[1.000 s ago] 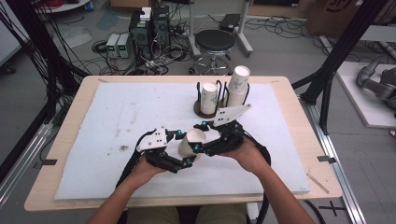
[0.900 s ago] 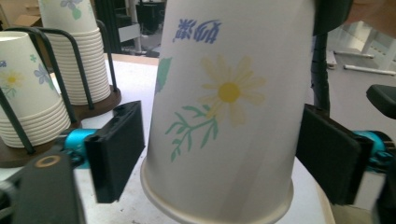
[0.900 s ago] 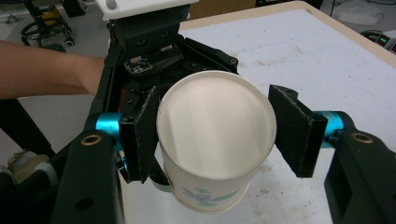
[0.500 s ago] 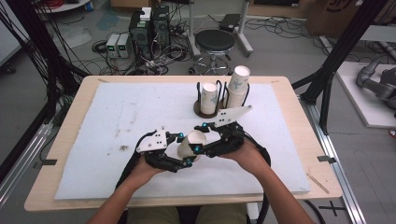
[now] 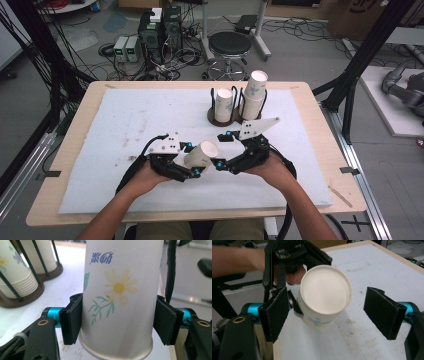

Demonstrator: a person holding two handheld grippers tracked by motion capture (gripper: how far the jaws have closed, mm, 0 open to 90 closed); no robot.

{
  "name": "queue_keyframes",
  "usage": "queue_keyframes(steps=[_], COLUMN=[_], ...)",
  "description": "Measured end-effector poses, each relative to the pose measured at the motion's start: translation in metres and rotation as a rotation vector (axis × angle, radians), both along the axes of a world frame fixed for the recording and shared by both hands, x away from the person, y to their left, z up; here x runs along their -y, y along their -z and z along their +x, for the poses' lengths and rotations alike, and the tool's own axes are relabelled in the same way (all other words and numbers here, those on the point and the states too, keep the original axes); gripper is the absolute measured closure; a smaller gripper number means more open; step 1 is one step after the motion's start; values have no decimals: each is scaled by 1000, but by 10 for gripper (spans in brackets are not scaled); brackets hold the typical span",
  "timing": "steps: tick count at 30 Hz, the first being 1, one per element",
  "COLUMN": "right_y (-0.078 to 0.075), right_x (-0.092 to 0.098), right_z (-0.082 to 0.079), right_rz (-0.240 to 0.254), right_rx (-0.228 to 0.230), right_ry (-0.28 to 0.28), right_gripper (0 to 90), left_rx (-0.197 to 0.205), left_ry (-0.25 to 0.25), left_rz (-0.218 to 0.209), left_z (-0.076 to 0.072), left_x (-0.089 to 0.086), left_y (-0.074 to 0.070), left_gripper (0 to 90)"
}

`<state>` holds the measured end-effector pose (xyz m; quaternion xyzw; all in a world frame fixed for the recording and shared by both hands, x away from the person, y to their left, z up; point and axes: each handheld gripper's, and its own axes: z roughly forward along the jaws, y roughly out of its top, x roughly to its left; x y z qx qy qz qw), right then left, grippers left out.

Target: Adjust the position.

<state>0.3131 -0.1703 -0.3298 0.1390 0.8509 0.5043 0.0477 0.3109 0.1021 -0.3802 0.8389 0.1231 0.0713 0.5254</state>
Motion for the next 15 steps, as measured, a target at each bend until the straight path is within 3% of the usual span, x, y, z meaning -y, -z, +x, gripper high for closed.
queue_keyframes(steps=[1, 3, 4, 8, 15], right_y=[1, 4, 6, 11, 19], right_x=[1, 4, 5, 10, 14], right_z=[0, 0, 0, -1, -1], right_rz=[-6, -21, -30, -53, -78], right_rx=[-3, -4, -1, -5, -11], right_ry=[-2, 4, 8, 3, -16], right_gripper=[211, 211, 211, 211, 211], left_rx=[0, -12, -12, -13, -21], left_ry=[0, 15, 15, 61, 88], left_rz=[0, 54, 54, 159, 240], left_z=[0, 2, 2, 4, 4], left_x=[0, 1, 1, 3, 7], left_y=[0, -4, -4, -11, -16], left_gripper=[315, 315, 315, 315, 322])
